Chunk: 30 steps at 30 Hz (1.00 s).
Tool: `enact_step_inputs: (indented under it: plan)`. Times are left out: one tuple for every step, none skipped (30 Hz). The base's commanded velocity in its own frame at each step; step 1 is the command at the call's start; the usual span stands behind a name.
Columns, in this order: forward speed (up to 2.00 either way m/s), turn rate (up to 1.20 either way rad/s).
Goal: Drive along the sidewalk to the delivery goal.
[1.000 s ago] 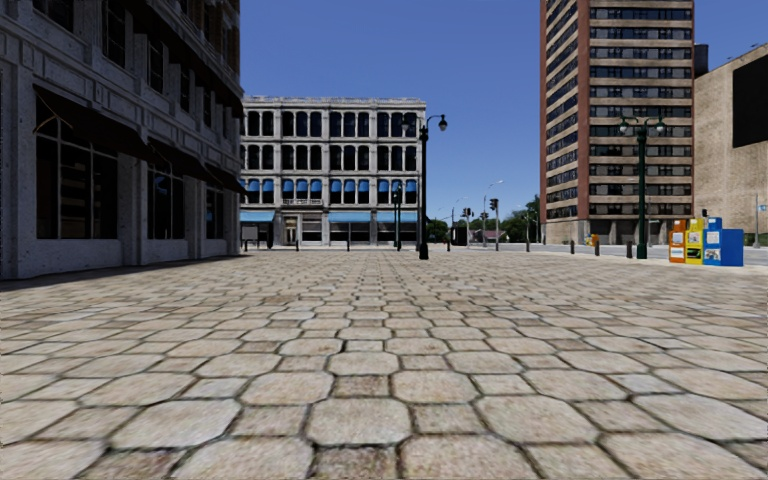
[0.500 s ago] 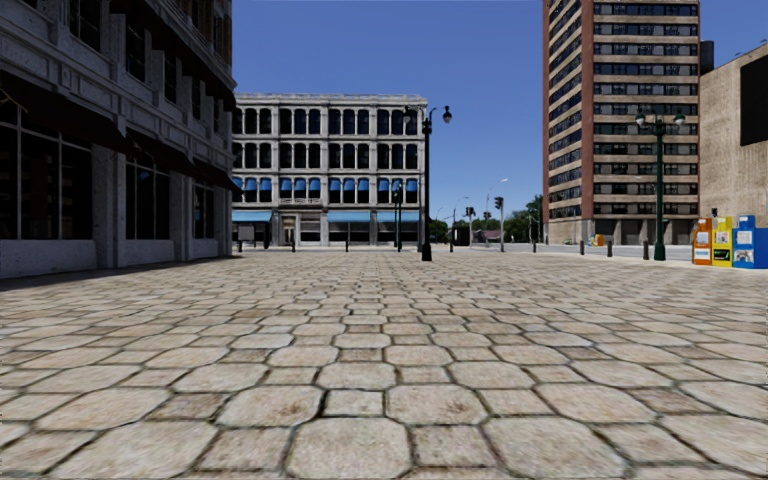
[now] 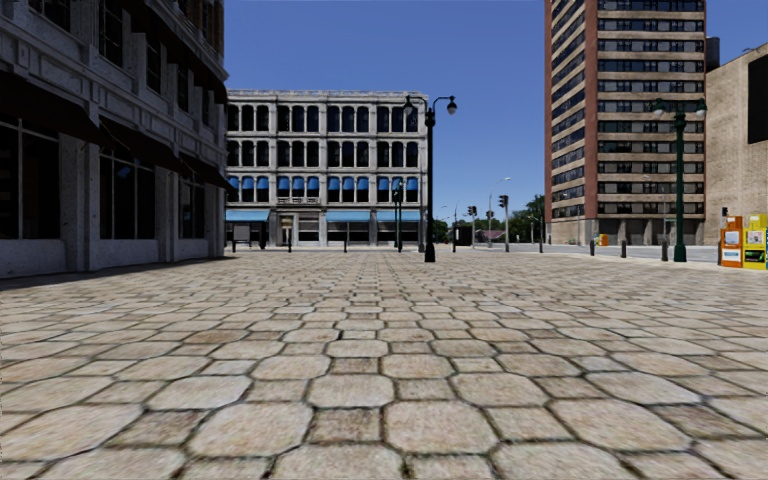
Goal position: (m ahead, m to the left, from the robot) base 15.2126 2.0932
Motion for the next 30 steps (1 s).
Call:
enact_step_inputs:
  plan:
    - [2.0, 0.77]
    - [2.0, 0.96]
    - [2.0, 1.02]
    - [2.0, 0.61]
    - [2.0, 0.61]
    - [2.0, 0.1]
    - [2.0, 0.0]
    - [2.0, 0.0]
    - [2.0, 0.0]
    - [2.0, 0.0]
    - [2.0, 0.0]
    - [2.0, 0.0]
    - [2.0, 0.0]
    - [2.0, 0.0]
    - [2.0, 0.0]
    - [2.0, 0.0]
    - [2.0, 0.0]
    - [2.0, 0.0]
    - [2.0, 0.0]
    - [2.0, 0.0]
    - [2.0, 0.0]
    - [2.0, 0.0]
    - [2.0, 0.0]
    - [2.0, 0.0]
    - [2.0, 0.0]
    - [2.0, 0.0]
    - [2.0, 0.0]
    - [2.0, 0.0]
    - [2.0, 0.0]
    - [2.0, 0.0]
